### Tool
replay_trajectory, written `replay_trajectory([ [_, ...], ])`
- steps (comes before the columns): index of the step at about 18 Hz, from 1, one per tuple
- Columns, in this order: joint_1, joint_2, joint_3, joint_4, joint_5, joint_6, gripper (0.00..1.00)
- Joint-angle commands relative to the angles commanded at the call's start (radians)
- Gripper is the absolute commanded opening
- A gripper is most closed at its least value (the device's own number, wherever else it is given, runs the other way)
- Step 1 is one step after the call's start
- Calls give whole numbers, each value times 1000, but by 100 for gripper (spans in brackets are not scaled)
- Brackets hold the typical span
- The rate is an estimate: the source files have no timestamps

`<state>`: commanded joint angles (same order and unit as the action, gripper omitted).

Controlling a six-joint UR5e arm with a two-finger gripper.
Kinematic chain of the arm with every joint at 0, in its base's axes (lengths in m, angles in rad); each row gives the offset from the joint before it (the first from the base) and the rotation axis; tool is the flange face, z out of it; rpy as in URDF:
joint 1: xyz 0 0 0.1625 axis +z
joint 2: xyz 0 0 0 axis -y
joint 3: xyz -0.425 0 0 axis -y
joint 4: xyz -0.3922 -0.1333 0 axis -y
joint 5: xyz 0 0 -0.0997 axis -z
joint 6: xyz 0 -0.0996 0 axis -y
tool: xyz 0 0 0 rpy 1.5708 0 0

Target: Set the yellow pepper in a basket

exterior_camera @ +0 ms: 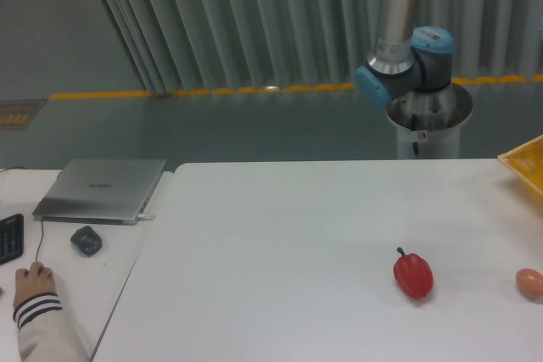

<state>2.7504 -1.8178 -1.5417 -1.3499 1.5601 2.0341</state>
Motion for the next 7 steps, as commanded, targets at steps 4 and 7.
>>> replay_trajectory([
  [4, 0, -2, -5, 12, 0, 0, 100],
  [7, 0, -2, -5, 14, -2, 2, 100],
])
